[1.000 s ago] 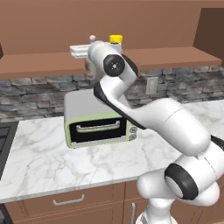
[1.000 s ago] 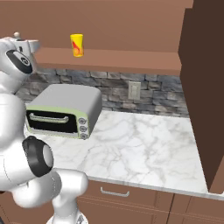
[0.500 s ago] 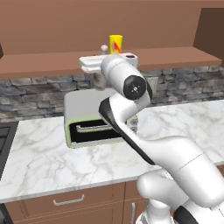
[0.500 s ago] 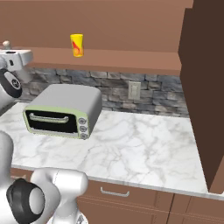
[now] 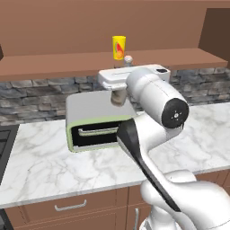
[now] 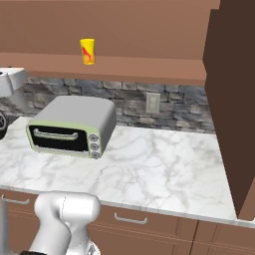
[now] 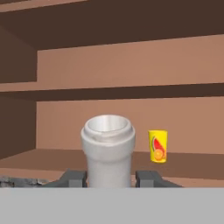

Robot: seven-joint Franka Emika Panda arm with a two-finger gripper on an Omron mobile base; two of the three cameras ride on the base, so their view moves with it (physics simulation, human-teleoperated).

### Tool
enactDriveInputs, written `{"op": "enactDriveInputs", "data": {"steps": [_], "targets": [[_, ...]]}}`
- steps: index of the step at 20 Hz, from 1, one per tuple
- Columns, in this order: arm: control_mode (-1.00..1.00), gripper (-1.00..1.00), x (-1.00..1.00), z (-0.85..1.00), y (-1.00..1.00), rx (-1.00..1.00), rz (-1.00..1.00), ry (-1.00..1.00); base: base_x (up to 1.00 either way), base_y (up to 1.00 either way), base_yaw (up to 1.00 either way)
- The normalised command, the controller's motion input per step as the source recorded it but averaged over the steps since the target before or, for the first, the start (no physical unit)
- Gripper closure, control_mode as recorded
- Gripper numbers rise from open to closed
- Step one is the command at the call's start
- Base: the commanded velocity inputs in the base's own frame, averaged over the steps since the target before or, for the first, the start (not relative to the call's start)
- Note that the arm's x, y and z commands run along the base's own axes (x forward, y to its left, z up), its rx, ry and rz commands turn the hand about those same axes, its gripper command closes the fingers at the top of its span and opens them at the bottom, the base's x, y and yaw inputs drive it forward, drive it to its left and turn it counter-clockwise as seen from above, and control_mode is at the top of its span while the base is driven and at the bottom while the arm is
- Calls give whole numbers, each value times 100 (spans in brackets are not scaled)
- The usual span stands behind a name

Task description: Open the cabinet directly in front. Then move the liquor and the cup to the dining counter with the candle on it.

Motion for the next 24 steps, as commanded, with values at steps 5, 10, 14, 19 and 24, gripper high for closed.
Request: {"op": "enactDriveInputs", "data": {"steps": [5,10,14,19,24], "targets": [[-100,100,-100,-12,-59,0,0,0,0,0,0],[-100,100,-88,-28,-59,0,0,0,0,0,0],[-100,100,-72,-15,-58,0,0,0,0,0,0],[-100,100,-54,-10,-44,0,0,0,0,0,0],[-100,100,-31,-13,-17,0,0,5,0,0,0]]}}
